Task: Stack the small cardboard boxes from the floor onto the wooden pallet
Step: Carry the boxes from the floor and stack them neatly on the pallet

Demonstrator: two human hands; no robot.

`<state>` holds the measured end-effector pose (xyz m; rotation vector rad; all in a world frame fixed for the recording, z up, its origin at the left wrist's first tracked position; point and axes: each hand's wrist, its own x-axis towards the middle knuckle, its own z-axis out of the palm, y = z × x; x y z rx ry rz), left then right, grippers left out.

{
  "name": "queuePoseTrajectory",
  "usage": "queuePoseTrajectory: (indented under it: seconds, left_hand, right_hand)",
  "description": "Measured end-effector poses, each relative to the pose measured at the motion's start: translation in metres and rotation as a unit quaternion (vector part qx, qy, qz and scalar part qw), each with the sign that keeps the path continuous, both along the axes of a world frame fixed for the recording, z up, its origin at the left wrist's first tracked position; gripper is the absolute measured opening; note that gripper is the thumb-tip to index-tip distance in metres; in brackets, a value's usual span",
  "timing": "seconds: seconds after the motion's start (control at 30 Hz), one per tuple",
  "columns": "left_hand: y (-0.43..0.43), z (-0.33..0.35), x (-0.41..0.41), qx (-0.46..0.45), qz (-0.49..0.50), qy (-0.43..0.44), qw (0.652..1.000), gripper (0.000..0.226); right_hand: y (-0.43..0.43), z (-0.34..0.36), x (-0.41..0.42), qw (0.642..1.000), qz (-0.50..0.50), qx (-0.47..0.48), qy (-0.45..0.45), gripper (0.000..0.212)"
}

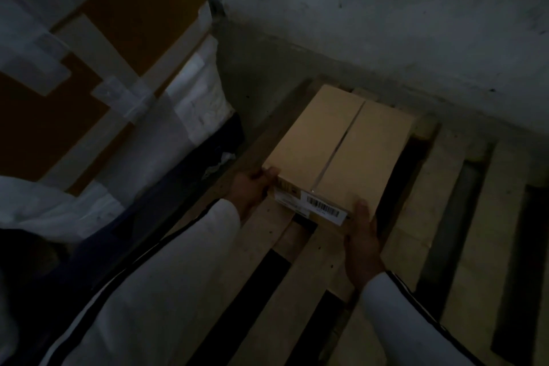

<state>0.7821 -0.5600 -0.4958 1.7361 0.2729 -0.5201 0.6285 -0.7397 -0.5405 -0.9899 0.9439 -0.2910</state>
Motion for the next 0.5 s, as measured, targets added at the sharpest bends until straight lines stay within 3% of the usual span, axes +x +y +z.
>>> queuePoseTrajectory:
  seconds: [0.23, 0.5]
  left_hand:
    - [-0.004, -0.005, -0.002, -0.006, 0.02, -0.046, 0.999, 0.023]
    - [-0.007, 0.006, -0.006, 0.052, 0.026, -0.039, 0.998, 0.055]
  right_hand:
    - [0.004, 0.006, 0.003, 1.0, -0.014, 0.001, -0.016, 0.11]
    - [0.006, 0.008, 0.004, 1.0, -0.013, -0.014, -0.018, 0.105]
